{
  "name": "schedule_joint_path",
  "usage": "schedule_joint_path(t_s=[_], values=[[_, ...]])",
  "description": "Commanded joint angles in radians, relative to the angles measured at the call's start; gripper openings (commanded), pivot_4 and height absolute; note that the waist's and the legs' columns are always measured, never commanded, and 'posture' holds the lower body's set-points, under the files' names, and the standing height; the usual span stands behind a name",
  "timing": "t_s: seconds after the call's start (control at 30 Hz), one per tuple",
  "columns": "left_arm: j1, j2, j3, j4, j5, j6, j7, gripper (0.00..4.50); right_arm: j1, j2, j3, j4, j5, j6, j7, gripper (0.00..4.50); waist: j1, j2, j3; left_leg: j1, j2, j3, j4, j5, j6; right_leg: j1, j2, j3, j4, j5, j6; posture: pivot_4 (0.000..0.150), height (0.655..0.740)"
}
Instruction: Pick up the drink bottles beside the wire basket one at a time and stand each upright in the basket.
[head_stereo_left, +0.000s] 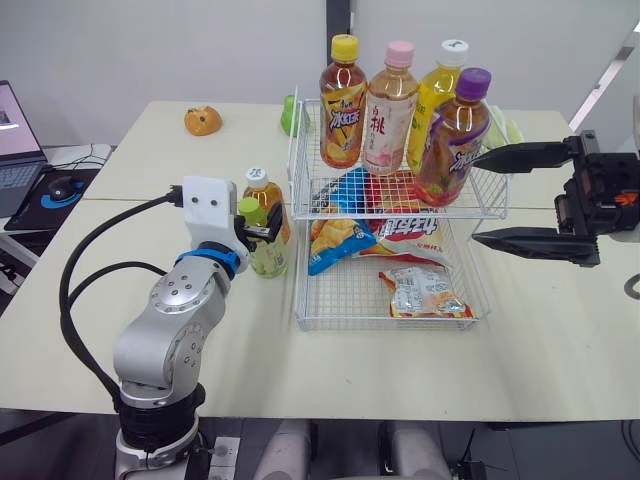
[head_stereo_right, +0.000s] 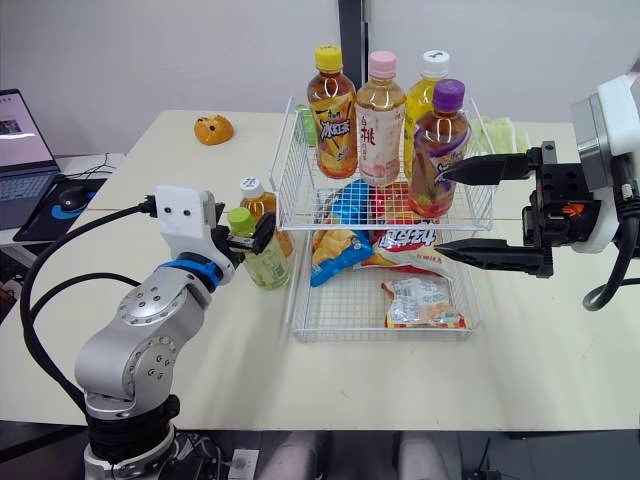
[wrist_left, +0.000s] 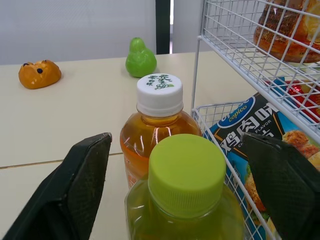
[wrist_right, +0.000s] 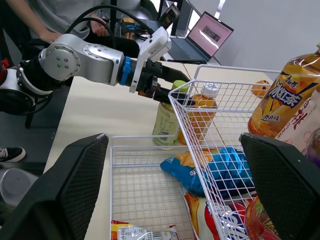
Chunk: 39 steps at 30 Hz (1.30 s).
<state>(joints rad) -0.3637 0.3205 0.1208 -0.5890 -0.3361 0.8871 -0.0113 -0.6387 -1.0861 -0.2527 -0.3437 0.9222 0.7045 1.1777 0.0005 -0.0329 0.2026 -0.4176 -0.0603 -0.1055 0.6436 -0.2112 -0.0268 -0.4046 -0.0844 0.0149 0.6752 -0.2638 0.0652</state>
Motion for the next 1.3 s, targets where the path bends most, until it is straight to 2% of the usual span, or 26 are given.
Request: schedule_joint_path(t_s=[0.03, 0.2, 0.33, 0.47, 0.53, 0.63, 0.7, 0.83, 0.93, 1.03, 1.2, 1.3], values=[[0.013, -0.001, -0.002, -0.014, 0.013, -0.007, -0.009, 2.98, -0.01, -0.005, -0.037, -0.003, 0.002, -0.014, 0.001, 4.5, 0.0, 0.0, 0.0, 0.0, 0.0, 0.0, 0.0, 0.0, 0.0, 0.0, 0.0, 0.0, 0.0, 0.0, 0.0, 0.15, 0.74], [0.056, -0.013, 0.011, -0.048, 0.0, 0.002, -0.022, 1.37, -0.009, -0.003, -0.041, 0.0, -0.002, -0.019, -0.003, 4.5, 0.001, 0.0, 0.0, 0.0, 0.0, 0.0, 0.0, 0.0, 0.0, 0.0, 0.0, 0.0, 0.0, 0.0, 0.0, 0.15, 0.74], [0.083, 0.006, 0.051, -0.093, -0.025, -0.033, -0.071, 1.37, -0.003, -0.015, -0.054, 0.017, -0.023, -0.028, -0.004, 4.5, 0.0, 0.0, 0.0, 0.0, 0.0, 0.0, 0.0, 0.0, 0.0, 0.0, 0.0, 0.0, 0.0, 0.0, 0.0, 0.15, 0.74], [0.093, 0.045, 0.147, -0.146, -0.117, -0.048, -0.157, 1.37, 0.018, -0.028, -0.084, 0.028, -0.04, -0.031, -0.003, 4.5, 0.0, 0.0, 0.0, 0.0, 0.0, 0.0, 0.0, 0.0, 0.0, 0.0, 0.0, 0.0, -0.001, 0.0, 0.0, 0.15, 0.74], [0.078, 0.06, 0.216, -0.153, -0.226, -0.049, -0.216, 1.37, 0.027, -0.028, -0.094, 0.028, -0.041, -0.03, -0.003, 4.5, 0.0, 0.0, 0.0, -0.001, 0.0, 0.0, 0.0, 0.0, 0.0, 0.0, 0.0, 0.0, -0.001, 0.0, 0.0, 0.15, 0.74], [0.055, 0.223, 0.397, -0.08, -0.41, -0.01, -0.389, 1.37, 0.042, -0.029, -0.105, 0.037, -0.049, -0.037, -0.002, 4.5, -0.002, 0.0, 0.0, -0.001, 0.001, 0.0, 0.0, 0.0, 0.0, 0.0, 0.0, -0.001, -0.001, 0.0, -0.001, 0.15, 0.74], [0.043, 0.327, 0.459, -0.024, -0.472, 0.002, -0.462, 1.37, 0.05, -0.029, -0.108, 0.041, -0.056, -0.04, -0.001, 4.5, -0.004, 0.0, 0.0, -0.001, 0.001, 0.0, -0.001, 0.0, 0.0, -0.001, 0.001, -0.001, -0.001, -0.001, -0.001, 0.15, 0.74], [-0.023, 0.599, 0.461, 0.152, -0.444, -0.043, -0.656, 1.37, 0.056, -0.032, -0.117, 0.041, -0.059, -0.039, -0.006, 4.5, -0.005, 0.0, 0.001, 0.0, 0.002, 0.001, -0.002, 0.0, 0.0, -0.001, 0.001, -0.001, -0.001, -0.001, -0.002, 0.15, 0.74], [-0.188, 0.718, 0.39, 0.277, -0.466, -0.049, -0.74, 1.37, 0.056, -0.034, -0.12, 0.039, -0.06, -0.034, -0.01, 4.5, 0.0, 0.0, 0.001, -0.001, 0.002, 0.002, -0.001, 0.0, 0.0, 0.0, 0.001, -0.002, -0.002, -0.001, -0.002, 0.15, 0.74], [-0.398, 0.761, 0.3, 0.382, -0.509, -0.014, -0.806, 1.37, 0.05, -0.045, -0.123, 0.035, -0.05, -0.016, -0.018, 4.5, 0.005, 0.0, 0.001, -0.004, 0.001, -0.001, 0.0, 0.0, 0.0, 0.0, 0.002, -0.006, -0.005, 0.0, 0.0, 0.15, 0.74], [-0.688, 0.772, 0.143, 0.559, -0.488, 0.007, -0.935, 1.37, 0.054, -0.063, -0.138, 0.024, -0.033, 0.015, -0.031, 4.5, -0.006, 0.0, 0.001, -0.006, 0.001, 0.0, -0.002, 0.0, 0.0, 0.0, 0.002, -0.005, -0.011, 0.001, 0.002, 0.15, 0.74], [-0.914, 0.728, 0.05, 0.698, -0.464, 0.016, -1.001, 1.37, 0.062, -0.076, -0.154, 0.024, -0.031, 0.023, -0.04, 4.5, -0.012, 0.0, 0.001, -0.008, 0.001, 0.0, -0.002, 0.0, 0.0, -0.002, 0.003, -0.005, -0.01, 0.001, 0.002, 0.15, 0.74]])
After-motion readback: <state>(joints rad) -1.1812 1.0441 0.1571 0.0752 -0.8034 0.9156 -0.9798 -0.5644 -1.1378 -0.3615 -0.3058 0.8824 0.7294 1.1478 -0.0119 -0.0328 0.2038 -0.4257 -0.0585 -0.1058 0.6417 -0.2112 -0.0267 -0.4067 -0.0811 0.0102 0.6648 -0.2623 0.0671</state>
